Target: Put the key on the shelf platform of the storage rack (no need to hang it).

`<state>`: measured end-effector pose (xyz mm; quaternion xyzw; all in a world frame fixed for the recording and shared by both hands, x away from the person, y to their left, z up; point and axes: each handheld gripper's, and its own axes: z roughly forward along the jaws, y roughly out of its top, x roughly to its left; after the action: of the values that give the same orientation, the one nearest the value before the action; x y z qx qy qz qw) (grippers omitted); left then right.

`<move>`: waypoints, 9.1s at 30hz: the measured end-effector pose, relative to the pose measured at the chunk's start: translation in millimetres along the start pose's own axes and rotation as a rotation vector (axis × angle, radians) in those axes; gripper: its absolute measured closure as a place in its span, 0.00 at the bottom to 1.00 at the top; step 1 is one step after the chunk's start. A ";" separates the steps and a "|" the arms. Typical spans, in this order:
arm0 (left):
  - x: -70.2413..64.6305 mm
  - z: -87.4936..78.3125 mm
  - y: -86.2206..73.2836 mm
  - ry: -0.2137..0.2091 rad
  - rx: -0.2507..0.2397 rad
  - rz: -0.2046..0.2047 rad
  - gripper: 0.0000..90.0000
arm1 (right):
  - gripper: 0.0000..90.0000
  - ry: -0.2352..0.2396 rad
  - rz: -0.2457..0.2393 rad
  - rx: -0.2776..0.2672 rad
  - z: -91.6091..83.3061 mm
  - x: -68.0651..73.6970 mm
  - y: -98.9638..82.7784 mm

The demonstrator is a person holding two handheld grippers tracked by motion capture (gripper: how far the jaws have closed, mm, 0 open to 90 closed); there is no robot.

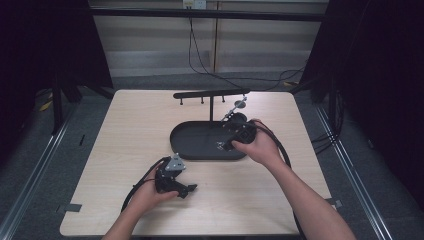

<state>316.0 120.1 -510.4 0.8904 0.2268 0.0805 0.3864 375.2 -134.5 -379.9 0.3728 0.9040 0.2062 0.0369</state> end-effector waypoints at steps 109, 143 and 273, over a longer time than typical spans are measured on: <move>0.0 0.1 0.0 0.000 0.000 0.001 0.11 | 0.77 -0.107 0.110 0.052 65.3 -41.1 14.7; -0.2 0.1 0.0 -0.001 0.000 -0.002 0.11 | 0.76 -0.113 0.143 0.062 85.0 -48.2 9.8; -1.8 -2.5 -1.9 -0.002 0.006 0.002 0.11 | 0.39 -0.055 0.052 0.047 3.3 -36.0 -53.5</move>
<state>313.0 122.0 -510.0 0.8919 0.2258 0.0795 0.3838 366.6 -192.3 -407.4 0.4026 0.8972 0.1755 0.0478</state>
